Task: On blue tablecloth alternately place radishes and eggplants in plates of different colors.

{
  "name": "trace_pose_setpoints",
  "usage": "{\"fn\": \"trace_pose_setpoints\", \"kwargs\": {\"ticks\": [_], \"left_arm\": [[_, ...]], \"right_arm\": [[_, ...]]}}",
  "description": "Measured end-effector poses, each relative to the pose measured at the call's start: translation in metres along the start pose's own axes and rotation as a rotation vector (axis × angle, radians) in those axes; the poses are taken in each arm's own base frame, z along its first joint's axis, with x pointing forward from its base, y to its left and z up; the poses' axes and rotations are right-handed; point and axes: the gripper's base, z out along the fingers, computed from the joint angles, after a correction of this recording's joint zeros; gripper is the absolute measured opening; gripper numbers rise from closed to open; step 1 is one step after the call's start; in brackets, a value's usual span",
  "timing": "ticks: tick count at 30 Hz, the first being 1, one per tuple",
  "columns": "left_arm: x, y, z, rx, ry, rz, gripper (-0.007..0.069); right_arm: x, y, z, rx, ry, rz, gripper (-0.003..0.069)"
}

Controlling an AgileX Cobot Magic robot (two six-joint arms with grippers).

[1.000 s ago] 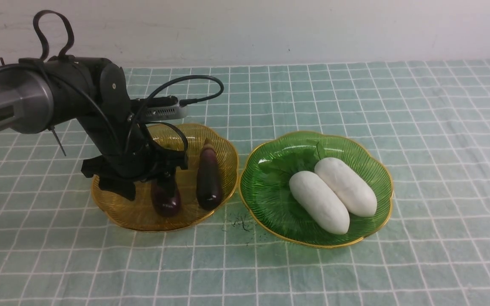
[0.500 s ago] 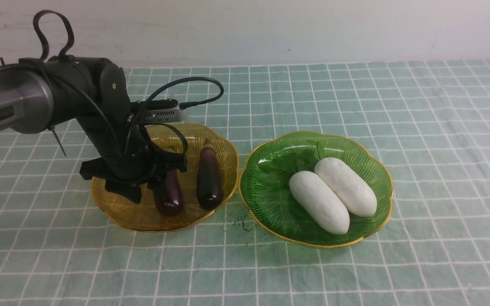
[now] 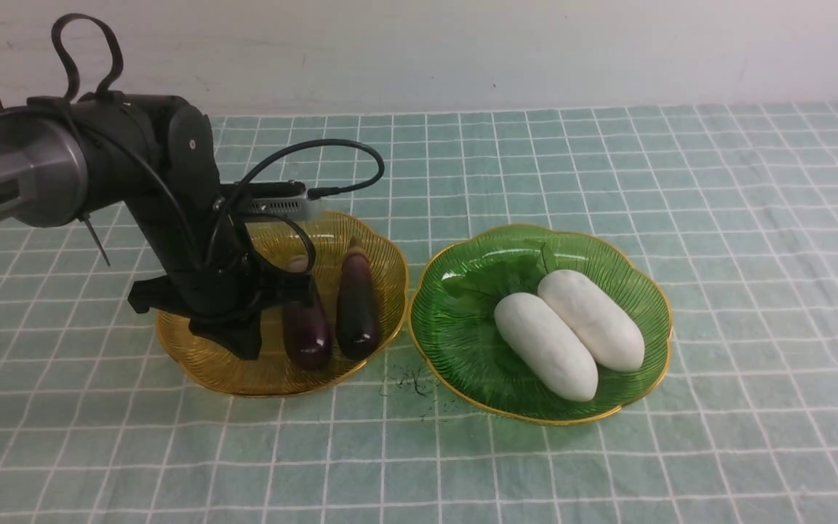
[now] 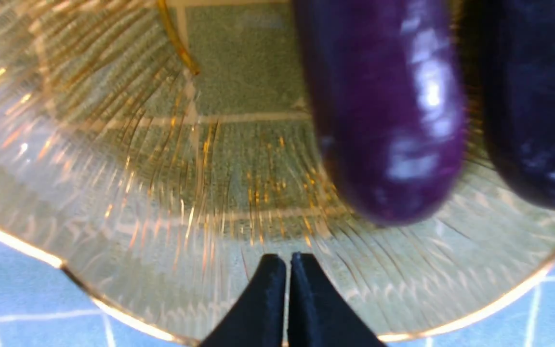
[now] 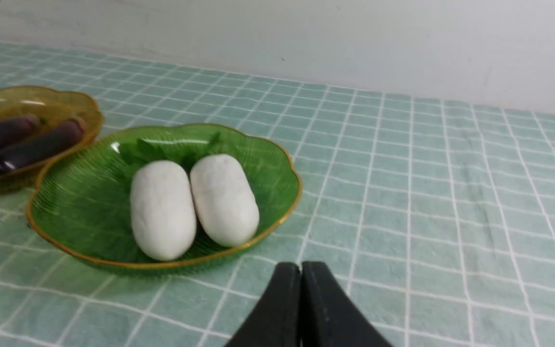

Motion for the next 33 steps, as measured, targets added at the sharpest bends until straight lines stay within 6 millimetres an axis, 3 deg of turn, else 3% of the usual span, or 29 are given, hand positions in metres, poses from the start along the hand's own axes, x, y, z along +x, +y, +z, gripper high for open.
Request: {"fn": "trace_pose_setpoints", "kwargs": {"ticks": [7,13,19,24,28,32,33], "left_arm": [[0.007,-0.003,-0.064,0.026,-0.111,0.016,-0.0008],[0.038,0.0,-0.129,0.041,-0.207,0.059,-0.0008],[0.066,0.004,-0.174,0.058,-0.296,0.074,-0.0008],[0.084,0.006,-0.198,0.07,-0.366,0.084,-0.0008],[0.116,0.012,-0.227,0.08,-0.457,0.118,-0.0008],[0.146,0.018,-0.232,0.083,-0.486,0.126,-0.0008],[0.163,0.022,-0.231,0.086,-0.494,0.127,-0.0008]], "right_arm": [[0.024,-0.002,0.004,0.064,0.051,-0.004,-0.0015],[0.034,-0.002,0.006,0.07,0.072,-0.005,-0.0015],[0.034,-0.002,0.007,0.072,0.062,-0.006,-0.0015],[0.034,-0.002,0.007,0.073,0.06,-0.006,-0.0015],[0.034,-0.002,0.007,0.073,0.059,-0.006,-0.0015],[0.034,-0.002,0.007,0.073,0.058,-0.006,-0.0015],[0.034,-0.002,0.007,0.073,0.058,-0.006,-0.0015]]}}
